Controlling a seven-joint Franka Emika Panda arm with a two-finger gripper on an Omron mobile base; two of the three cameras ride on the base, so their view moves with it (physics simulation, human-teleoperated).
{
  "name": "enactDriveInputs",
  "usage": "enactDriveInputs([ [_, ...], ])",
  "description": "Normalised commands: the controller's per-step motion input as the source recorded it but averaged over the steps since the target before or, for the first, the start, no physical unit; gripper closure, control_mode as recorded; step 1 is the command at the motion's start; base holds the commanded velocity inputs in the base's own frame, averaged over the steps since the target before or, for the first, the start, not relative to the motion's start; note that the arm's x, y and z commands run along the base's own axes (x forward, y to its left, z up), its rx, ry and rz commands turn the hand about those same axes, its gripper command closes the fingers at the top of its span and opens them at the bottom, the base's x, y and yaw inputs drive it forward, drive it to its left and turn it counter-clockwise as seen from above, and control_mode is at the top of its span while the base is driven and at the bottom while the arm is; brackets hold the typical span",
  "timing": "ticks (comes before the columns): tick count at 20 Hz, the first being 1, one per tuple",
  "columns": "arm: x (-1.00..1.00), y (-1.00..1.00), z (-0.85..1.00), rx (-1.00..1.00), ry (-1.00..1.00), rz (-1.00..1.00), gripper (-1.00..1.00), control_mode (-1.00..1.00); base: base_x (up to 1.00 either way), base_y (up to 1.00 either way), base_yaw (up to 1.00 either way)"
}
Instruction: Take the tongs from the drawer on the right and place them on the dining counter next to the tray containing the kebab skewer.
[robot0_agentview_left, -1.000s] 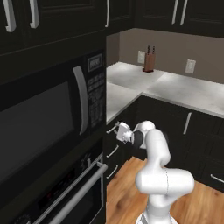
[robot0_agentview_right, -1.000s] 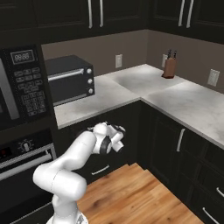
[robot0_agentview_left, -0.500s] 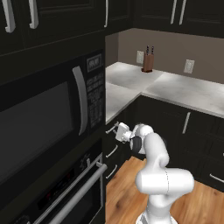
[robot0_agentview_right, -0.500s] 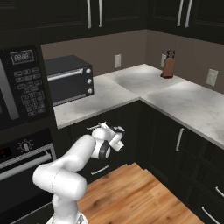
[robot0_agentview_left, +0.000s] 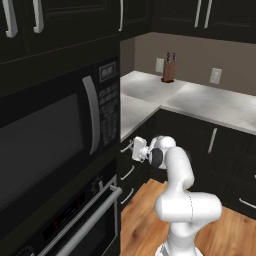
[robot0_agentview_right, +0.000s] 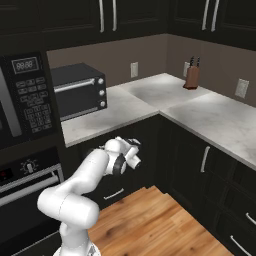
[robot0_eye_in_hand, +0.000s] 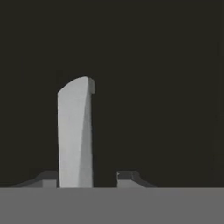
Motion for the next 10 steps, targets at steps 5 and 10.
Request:
enactDriveInputs([
  [5, 0.21, 0.80, 0.07, -0.03, 0.00, -0.17, 1.00, -1.00, 0.00, 0.00, 0.00],
  [10, 0.05, 0.25, 0.00, 0.00, 0.06, -0.07, 1.00, -1.00, 0.00, 0.00, 0.00],
])
